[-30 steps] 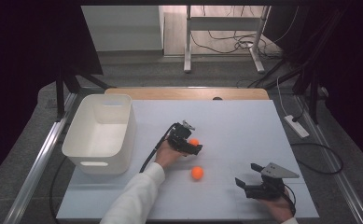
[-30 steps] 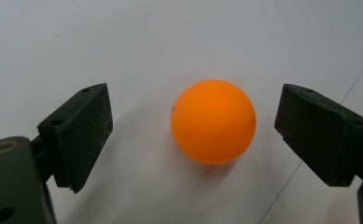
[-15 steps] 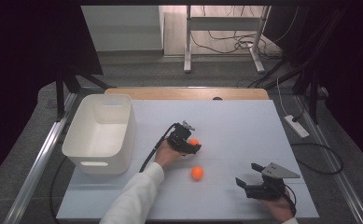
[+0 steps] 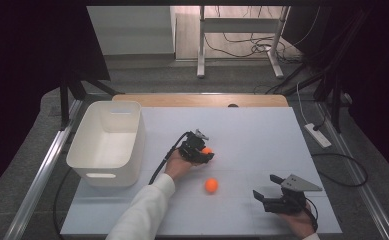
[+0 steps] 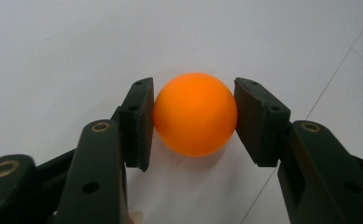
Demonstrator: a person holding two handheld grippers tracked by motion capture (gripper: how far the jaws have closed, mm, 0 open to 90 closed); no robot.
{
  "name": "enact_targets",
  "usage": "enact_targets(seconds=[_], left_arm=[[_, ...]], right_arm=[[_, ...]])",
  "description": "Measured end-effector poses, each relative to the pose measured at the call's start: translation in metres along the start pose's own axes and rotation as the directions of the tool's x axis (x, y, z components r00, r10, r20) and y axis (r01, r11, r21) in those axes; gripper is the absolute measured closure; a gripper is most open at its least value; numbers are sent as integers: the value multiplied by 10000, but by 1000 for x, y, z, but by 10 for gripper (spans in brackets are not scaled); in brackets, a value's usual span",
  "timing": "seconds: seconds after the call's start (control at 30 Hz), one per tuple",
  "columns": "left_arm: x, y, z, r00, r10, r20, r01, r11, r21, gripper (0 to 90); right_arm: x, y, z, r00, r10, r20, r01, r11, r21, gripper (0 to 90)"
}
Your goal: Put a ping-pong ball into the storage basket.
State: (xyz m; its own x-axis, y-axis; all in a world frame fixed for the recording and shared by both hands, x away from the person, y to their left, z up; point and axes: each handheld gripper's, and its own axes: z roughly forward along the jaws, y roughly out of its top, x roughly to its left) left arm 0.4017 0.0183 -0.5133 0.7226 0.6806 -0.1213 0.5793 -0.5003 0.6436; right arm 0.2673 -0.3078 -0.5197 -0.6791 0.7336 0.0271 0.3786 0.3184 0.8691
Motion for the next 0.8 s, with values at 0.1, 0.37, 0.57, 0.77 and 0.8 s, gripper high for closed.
enact_targets(seconds=[0.1, 0.37, 0.57, 0.77, 0.8], left_arm=[[0, 0, -3, 10000, -16, 20, 16, 10000, -79, 505], [-3, 2, -17, 9998, -112, 166, 118, 9992, -385, 505], [-9, 4, -26, 9998, 35, 194, -23, 9979, -649, 505], [-12, 5, -33, 9997, 140, 222, -121, 9965, -832, 504], [-12, 5, -35, 9996, 170, 228, -149, 9960, -878, 504]], right_arm=[[0, 0, 0, 10000, -7, 8, 7, 10000, 0, 116], [0, 0, 0, 10000, 5, 53, -5, 10000, 0, 116], [0, 0, 0, 10000, -19, 51, 19, 10000, -5, 116], [0, 0, 0, 10000, -20, 62, 20, 10000, -4, 116], [0, 0, 0, 10000, -18, 59, 18, 10000, -12, 117]])
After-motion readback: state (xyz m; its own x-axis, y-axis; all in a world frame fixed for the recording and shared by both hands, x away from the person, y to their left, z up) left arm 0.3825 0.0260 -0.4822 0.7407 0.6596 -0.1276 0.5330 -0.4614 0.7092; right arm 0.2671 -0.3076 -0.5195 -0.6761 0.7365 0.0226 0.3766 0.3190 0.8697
